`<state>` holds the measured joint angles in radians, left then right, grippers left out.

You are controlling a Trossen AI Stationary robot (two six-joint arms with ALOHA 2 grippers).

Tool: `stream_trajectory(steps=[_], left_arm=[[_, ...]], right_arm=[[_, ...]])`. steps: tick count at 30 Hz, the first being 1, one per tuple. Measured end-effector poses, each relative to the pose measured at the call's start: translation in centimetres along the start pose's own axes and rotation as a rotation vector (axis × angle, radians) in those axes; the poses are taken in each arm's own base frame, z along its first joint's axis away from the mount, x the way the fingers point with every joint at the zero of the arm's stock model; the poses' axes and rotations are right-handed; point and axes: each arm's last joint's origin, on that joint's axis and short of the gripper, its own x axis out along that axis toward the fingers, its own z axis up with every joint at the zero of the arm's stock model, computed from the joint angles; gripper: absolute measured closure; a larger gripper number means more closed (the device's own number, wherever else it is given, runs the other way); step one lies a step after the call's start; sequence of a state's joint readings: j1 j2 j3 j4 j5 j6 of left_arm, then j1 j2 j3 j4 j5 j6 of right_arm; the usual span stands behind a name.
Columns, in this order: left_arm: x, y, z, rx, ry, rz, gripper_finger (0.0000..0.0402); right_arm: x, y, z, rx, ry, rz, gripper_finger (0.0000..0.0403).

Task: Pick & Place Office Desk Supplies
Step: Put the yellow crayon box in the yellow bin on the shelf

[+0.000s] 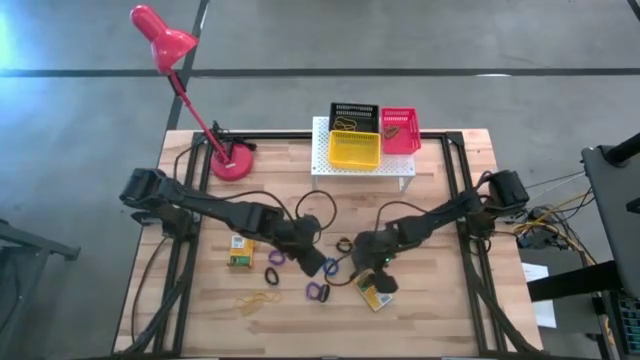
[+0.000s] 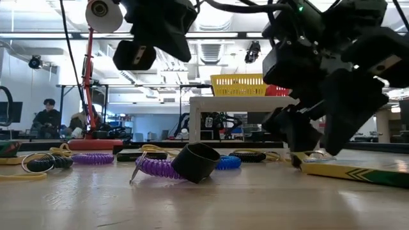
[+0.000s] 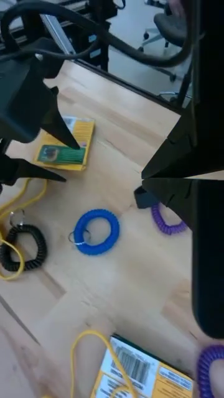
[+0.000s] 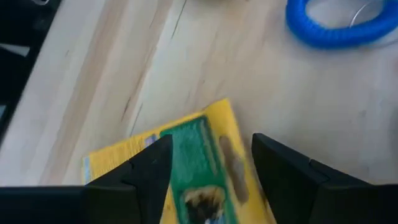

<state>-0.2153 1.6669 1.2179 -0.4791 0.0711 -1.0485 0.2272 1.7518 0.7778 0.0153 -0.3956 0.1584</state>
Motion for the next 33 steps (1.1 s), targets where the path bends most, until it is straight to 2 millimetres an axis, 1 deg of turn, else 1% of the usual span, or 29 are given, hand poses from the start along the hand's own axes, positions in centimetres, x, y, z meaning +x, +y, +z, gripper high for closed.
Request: stream_trajectory(steps=[2, 4, 9, 11, 12, 16, 21, 23, 26, 29, 33], left_arm=[[0.1, 0.1, 0.0, -0.001, -0.001, 0.008, 0.0398], [0.1, 0.1, 0.0, -0.001, -0.004, 0.012, 0.0398], [0.6, 1.0, -0.3, -0.020, 0.003, 0.033, 0.0398], [0.5, 1.2, -0.4, -0.032, 0.002, 0.033, 0.0398], [0.4, 1.3, -0.5, -0.033, 0.002, 0.035, 0.0398], [-0.3, 1.1, -0.3, -0.029, -0.056, 0.022, 0.0398], [-1.8, 0.1, 0.6, 0.023, -0.243, -0.038, 0.0398], [-2.2, -0.5, 1.1, 0.061, -0.326, -0.082, 0.0398], [-2.5, -1.4, 1.9, 0.178, -0.441, -0.132, 0.0394], [-3.0, -2.0, 2.9, 0.263, -0.541, -0.183, 0.0367], [-4.0, -2.7, 4.4, 0.324, -0.684, -0.273, 0.0300]], right_arm=[[-0.1, 0.0, -0.1, 0.000, 0.015, -0.001, 0.0208], [-0.3, 0.1, -0.2, 0.007, 0.027, -0.001, 0.0236], [-1.2, 0.3, -0.1, 0.025, 0.033, -0.006, 0.0334], [-1.9, 0.5, -0.1, 0.038, 0.042, -0.014, 0.0375], [-2.3, 0.6, -0.1, 0.042, 0.040, -0.014, 0.0383], [-4.8, 1.7, 0.4, 0.062, 0.001, -0.037, 0.0393], [-9.1, 3.2, 0.8, 0.089, -0.106, -0.090, 0.0394], [-10.9, 3.8, 1.0, 0.108, -0.178, -0.107, 0.0394], [-13.5, 4.6, 1.3, 0.142, -0.295, -0.125, 0.0394], [-15.9, 5.4, 1.5, 0.178, -0.383, -0.145, 0.0394], [-18.5, 6.1, 1.4, 0.237, -0.433, -0.207, 0.0394]])
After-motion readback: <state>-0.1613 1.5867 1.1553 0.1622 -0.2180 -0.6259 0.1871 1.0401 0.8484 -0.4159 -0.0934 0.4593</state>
